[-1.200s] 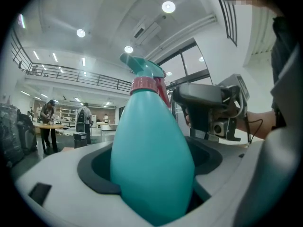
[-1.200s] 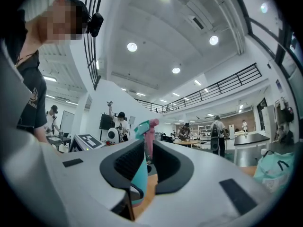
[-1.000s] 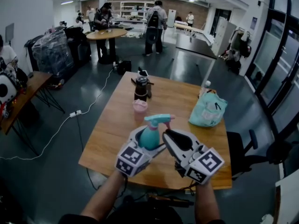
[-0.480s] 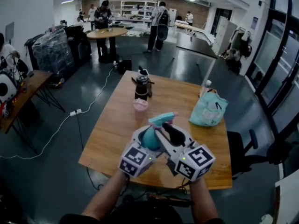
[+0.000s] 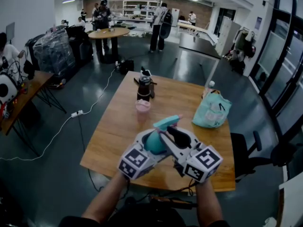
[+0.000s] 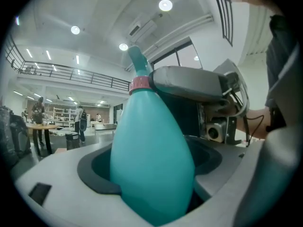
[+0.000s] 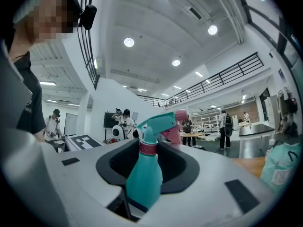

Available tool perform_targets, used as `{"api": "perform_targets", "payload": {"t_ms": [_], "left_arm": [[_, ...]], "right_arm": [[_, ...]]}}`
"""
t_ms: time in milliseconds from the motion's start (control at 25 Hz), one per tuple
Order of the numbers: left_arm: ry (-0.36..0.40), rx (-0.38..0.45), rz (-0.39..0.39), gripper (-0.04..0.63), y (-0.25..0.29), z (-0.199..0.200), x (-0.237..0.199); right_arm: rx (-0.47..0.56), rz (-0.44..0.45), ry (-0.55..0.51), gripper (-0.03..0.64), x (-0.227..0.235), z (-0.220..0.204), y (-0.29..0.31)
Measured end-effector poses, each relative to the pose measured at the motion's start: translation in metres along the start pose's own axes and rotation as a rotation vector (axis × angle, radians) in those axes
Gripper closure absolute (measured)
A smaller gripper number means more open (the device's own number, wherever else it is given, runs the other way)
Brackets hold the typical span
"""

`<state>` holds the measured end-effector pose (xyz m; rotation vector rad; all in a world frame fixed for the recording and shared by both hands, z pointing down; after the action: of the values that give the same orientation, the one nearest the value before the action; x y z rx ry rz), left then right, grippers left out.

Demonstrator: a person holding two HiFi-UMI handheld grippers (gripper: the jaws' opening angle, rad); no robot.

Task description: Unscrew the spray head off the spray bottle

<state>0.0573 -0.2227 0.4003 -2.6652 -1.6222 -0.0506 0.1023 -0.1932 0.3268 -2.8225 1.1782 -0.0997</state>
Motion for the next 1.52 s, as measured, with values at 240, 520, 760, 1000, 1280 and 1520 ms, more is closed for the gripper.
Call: {"api": "perform_targets", "payload": {"t_ms": [240, 520, 760, 1000, 1280, 1520], "left_arm": [[-0.003, -0.006, -0.117, 0.169, -0.003, 0.001, 0.01], [-0.005, 0.006, -0.277, 0.169, -0.008, 0.008, 0.028], [-0.018, 0.021, -0.334, 0.169, -0.011, 0.008, 0.038], [-0.003, 0.017, -0.232, 0.169, -0.008, 0.005, 0.027], [0.016, -0.011, -0.065, 0.169, -0.002, -0.004, 0.01], [0.008, -0.018, 0.023, 0.169, 0.001, -0.007, 0.001]], "right_arm": [[0.005, 0.101, 0.011, 0.486, 0.0, 0.0, -0.009], [0.045, 0.295, 0.053, 0.486, 0.001, 0.004, -0.024], [0.077, 0.366, 0.067, 0.486, -0.001, 0.003, -0.033], [0.083, 0.28, 0.031, 0.485, 0.004, 0.006, -0.035], [0.014, 0.066, 0.0, 0.485, 0.001, 0.004, -0.021], [0.0, -0.046, 0.06, 0.479, 0.0, -0.001, -0.009]]}}
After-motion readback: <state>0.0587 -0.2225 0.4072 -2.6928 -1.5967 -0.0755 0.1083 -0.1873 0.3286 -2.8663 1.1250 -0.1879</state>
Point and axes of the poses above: the fingertips, and each gripper's own axes: y forward along the fingers, x to its right, z out of its top, the point moved 5 cm from there along -y, backward along the fingers, and after that the axes turned 6 degrees about x, right-handed, at the moved point
